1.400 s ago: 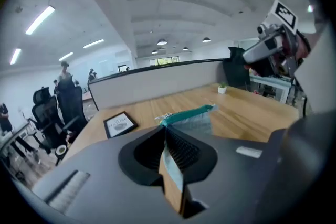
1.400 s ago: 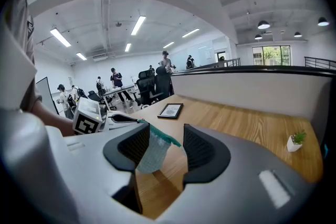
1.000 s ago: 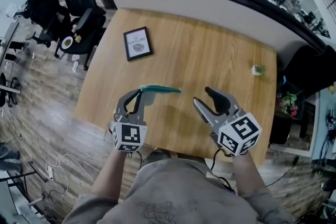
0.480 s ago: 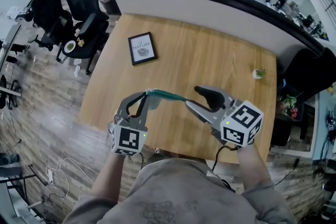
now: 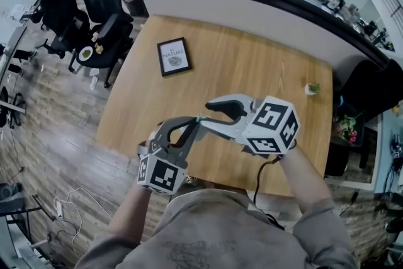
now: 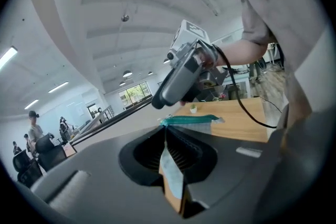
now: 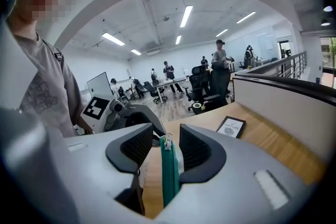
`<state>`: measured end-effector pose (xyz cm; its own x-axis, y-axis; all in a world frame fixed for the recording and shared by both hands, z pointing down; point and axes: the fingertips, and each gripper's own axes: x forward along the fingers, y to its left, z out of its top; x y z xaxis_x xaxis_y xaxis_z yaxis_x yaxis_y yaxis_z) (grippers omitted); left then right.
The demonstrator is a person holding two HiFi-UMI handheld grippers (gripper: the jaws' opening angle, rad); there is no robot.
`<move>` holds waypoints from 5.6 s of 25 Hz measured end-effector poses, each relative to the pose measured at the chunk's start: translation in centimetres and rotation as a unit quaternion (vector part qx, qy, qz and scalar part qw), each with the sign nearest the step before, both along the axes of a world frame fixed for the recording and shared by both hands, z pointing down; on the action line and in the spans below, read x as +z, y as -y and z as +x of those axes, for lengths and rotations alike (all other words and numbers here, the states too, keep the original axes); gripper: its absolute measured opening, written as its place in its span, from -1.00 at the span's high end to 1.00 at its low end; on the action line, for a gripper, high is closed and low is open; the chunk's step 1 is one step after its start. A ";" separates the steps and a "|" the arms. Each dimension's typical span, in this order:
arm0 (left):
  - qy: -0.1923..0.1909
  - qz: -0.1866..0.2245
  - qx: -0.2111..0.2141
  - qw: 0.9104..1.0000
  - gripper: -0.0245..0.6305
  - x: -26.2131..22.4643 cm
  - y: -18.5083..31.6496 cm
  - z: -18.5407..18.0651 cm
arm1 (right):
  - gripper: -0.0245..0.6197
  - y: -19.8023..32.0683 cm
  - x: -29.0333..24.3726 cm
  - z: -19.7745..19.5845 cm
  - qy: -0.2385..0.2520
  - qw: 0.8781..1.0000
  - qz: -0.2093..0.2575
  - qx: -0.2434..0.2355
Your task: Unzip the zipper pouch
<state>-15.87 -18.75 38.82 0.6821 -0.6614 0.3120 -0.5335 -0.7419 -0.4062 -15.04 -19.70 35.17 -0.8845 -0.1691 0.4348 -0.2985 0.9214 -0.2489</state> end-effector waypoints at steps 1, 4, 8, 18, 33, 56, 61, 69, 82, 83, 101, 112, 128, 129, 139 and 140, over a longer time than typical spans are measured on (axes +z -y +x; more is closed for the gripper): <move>-0.002 0.002 0.006 1.000 0.88 -0.2 -0.3 0.3 | 0.41 -0.3 0.3 -0.3 -0.007 1.000 -0.003 -0.009; -0.007 0.006 0.015 1.000 0.88 -0.6 -0.8 0.8 | 0.43 -1.0 1.1 -0.7 -0.023 0.999 -0.013 -0.021; -0.008 0.004 0.014 1.000 0.88 -0.6 -1.1 1.0 | 0.62 -1.2 1.6 -0.7 -0.021 0.999 -0.030 -0.018; -0.044 -0.030 0.013 0.999 0.88 0.0 -1.2 1.0 | 0.67 -1.4 1.9 -0.2 -0.008 1.000 -0.021 0.009; -0.025 -0.044 0.029 0.998 0.89 0.4 -1.8 1.9 | 0.70 -1.8 2.0 1.1 0.050 0.997 -0.037 0.053; -0.061 -0.112 0.028 0.991 0.89 0.4 -1.3 1.0 | 0.77 -2.2 1.6 2.4 0.021 0.998 0.021 0.052; -0.121 -0.147 0.006 0.982 0.89 0.1 -0.7 0.5 | 0.78 -2.3 1.6 3.0 0.055 0.995 -0.003 0.081; -0.160 -0.170 -0.032 0.972 0.90 0.1 1.0 -1.8 | 0.80 -3.1 2.8 4.8 0.057 0.993 -0.026 0.104; -0.190 -0.167 -0.082 0.964 0.90 -0.7 3.2 -6.7 | 0.89 -4.4 4.6 8.7 0.044 0.990 -0.055 0.123; -0.185 -0.167 -0.079 0.965 0.90 -0.6 3.1 -6.6 | 0.89 -4.5 4.7 8.8 0.047 0.989 -0.060 0.123; -0.185 -0.198 -0.075 0.960 0.89 1.0 2.6 -5.4 | 0.88 -3.8 6.1 9.6 0.013 0.986 -0.047 0.158; -0.185 -0.184 -0.076 0.962 0.89 0.3 2.8 -4.6 | 0.86 -1.8 4.7 11.1 0.040 0.972 -0.012 0.232; -0.163 -0.049 -0.143 0.975 0.89 -8.6 4.5 -7.0 | 0.87 -0.3 -7.0 15.0 0.083 0.916 0.174 0.353; -0.166 -0.034 -0.146 0.975 0.89 -9.4 4.4 -7.1 | 0.87 -0.4 -7.8 15.1 0.086 0.912 0.184 0.357; -0.148 0.086 -0.177 0.969 0.89 -14.8 2.8 -7.7 | 0.87 -2.6 -13.1 15.9 0.074 0.872 0.289 0.388; -0.154 0.091 -0.177 0.968 0.89 -15.1 2.7 -7.7 | 0.87 -2.7 -13.1 15.9 0.075 0.871 0.290 0.390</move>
